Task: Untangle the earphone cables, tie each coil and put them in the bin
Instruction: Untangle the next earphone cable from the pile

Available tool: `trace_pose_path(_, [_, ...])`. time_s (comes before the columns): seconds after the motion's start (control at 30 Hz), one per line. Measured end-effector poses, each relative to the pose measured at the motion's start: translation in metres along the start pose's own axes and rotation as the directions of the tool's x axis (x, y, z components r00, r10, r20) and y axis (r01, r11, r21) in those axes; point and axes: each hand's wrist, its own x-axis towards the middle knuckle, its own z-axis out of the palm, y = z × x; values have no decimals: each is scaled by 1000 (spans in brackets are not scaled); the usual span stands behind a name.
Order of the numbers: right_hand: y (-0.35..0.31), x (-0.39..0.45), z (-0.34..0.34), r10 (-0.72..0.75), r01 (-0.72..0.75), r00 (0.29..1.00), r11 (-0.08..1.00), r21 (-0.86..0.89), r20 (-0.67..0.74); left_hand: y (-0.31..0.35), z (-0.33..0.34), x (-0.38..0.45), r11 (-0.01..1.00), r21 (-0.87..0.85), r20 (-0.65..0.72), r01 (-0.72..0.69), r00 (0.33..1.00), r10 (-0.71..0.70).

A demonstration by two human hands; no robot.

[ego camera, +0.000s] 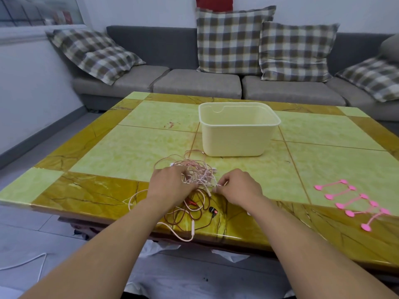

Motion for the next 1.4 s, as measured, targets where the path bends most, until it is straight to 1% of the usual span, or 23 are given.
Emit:
trace_pose_path(0.07, [0,0,-4,-35,35,999,989,146,-6,-2,0,-1,1000,-4,-44,14,999,-15])
trace_pose_path(0.13, [0,-2,-13,-57,50,998,921,386,6,-3,1,-1,999,-36,-102,39,994,-43])
trace_pose_path(0.17, [1,-3,-19,-53,44,999,888,457,7,-4,1,-2,997,-62,-121,50,991,-57])
trace_pose_path(0.3, [3,-10,-29,-82,49,995,900,433,58,-3,7,-7,978,-206,-157,37,985,-71])
trace_pose_path(0.37, [4,-15,-31,-94,21,990,839,544,106,-2,10,-7,964,-262,-158,47,983,-91])
trace_pose_path(0.4, [5,-16,-31,-92,17,991,815,580,101,-1,11,-7,962,-269,-166,54,981,-101])
trace_pose_path(0.47, [6,-19,-32,-89,66,996,827,558,14,0,13,-6,963,-252,-167,90,977,-135])
trace_pose_path(0.53, [6,-19,-36,-98,134,991,803,581,-92,-1,14,-4,960,-220,-112,174,973,-202])
trace_pose_path(0.67, [5,-19,-47,-120,285,955,634,719,-273,-5,15,0,943,-180,-39,280,956,-291])
trace_pose_path(0.73, [5,-19,-50,-129,323,944,541,776,-303,-5,13,3,924,-215,-28,317,943,-330])
trace_pose_path(0.8, [3,-21,-52,-135,323,946,403,856,-293,-6,13,6,911,-247,-50,330,935,-352])
trace_pose_path(0.9, [4,-24,-63,-80,252,966,89,964,-245,-9,14,14,873,-290,-53,393,904,-425])
trace_pose_path(0.97, [7,-23,-70,-11,196,980,-83,977,-198,-13,16,17,834,-342,-34,433,881,-471])
trace_pose_path(1.03, [11,-20,-72,40,157,988,-163,974,-152,-17,17,19,807,-390,-45,443,866,-498])
trace_pose_path(1.07, [14,-17,-72,53,141,990,-170,975,-134,-18,17,20,796,-412,-63,443,858,-509])
trace_pose_path(1.13, [21,-15,-71,65,124,991,-132,983,-116,-20,16,21,775,-451,-101,442,838,-536])
trace_pose_path(1.17, [25,-14,-71,63,127,991,-83,988,-122,-20,16,22,765,-470,-119,441,827,-550])
trace_pose_path(1.2, [28,-14,-72,53,140,989,6,990,-140,-21,15,23,755,-488,-134,437,817,-560])
trace_pose_path(1.23, [33,-13,-72,31,157,986,144,977,-163,-21,15,24,753,-498,-151,430,812,-563])
trace_pose_path(1.27, [35,-15,-75,-13,174,984,316,933,-179,-21,16,24,764,-493,-171,417,814,-555])
trace_pose_path(1.3, [37,-16,-74,-84,178,984,497,849,-157,-21,17,24,780,-479,-188,402,821,-539])
trace_pose_path(1.37, [38,-19,-70,-194,155,981,811,565,8,-20,18,23,810,-451,-199,375,842,-501])
trace_pose_path(1.4, [39,-19,-64,-191,145,978,909,391,82,-19,19,22,821,-442,-194,362,855,-481])
